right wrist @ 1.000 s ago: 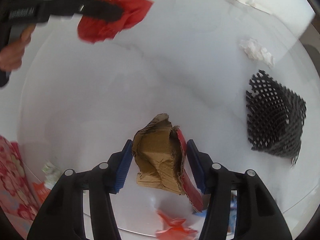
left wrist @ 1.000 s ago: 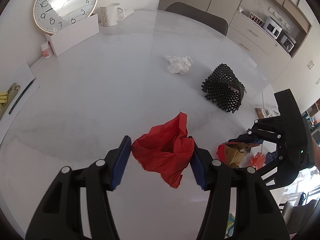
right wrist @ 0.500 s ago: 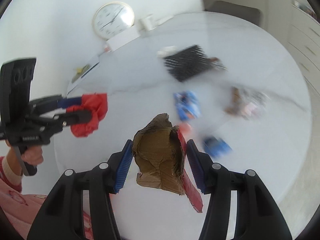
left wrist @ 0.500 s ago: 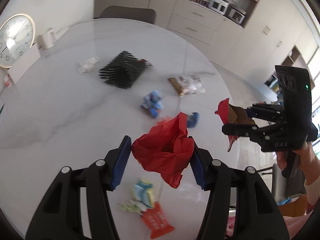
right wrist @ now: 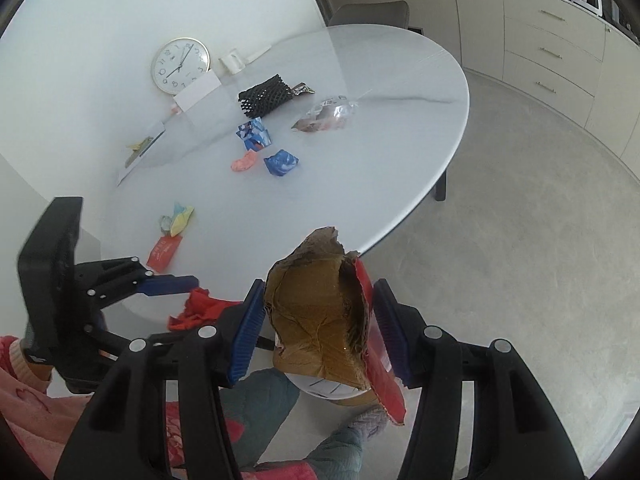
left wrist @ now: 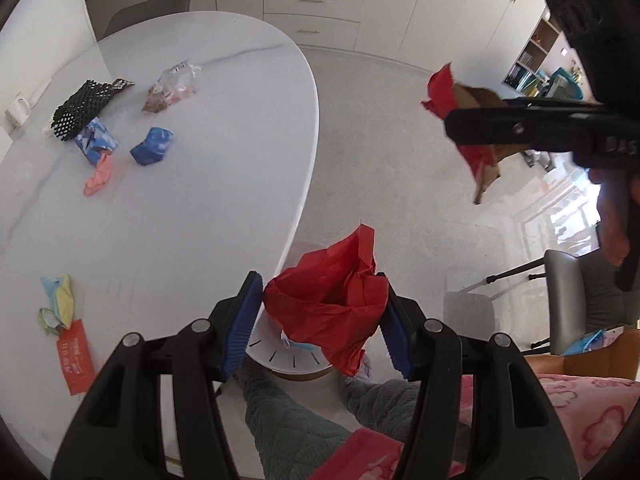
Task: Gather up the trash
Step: 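Carry the tissue and paper bag to the wastebasket and release both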
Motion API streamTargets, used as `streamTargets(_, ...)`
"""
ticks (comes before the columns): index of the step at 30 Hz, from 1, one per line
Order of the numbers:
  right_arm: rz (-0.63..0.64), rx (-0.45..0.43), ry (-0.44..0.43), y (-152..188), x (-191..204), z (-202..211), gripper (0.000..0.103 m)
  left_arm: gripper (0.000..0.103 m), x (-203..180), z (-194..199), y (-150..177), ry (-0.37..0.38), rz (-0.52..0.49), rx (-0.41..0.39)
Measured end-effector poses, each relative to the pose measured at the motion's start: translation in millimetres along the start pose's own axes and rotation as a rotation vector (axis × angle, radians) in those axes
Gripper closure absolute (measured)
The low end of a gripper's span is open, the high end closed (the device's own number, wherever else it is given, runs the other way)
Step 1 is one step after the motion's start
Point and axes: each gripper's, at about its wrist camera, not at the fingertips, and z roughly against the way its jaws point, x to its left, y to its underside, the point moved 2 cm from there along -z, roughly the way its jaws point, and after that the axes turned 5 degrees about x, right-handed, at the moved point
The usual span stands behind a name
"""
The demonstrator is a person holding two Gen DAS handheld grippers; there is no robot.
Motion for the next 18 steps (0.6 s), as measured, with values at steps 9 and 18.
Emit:
streamTargets(9,-0.004,0.038,-0.040,26.2,-33.4,5.3,0.048,0.036,-22.8,-77.1,0.7,-0.105,0.020,0.084)
streamTargets(18,0.001,0.047,-0.066,26.8,-39.7,-2.9,0.048,0.017,-11.1,-50.1,-8.9,-0.096,0.099,0.062)
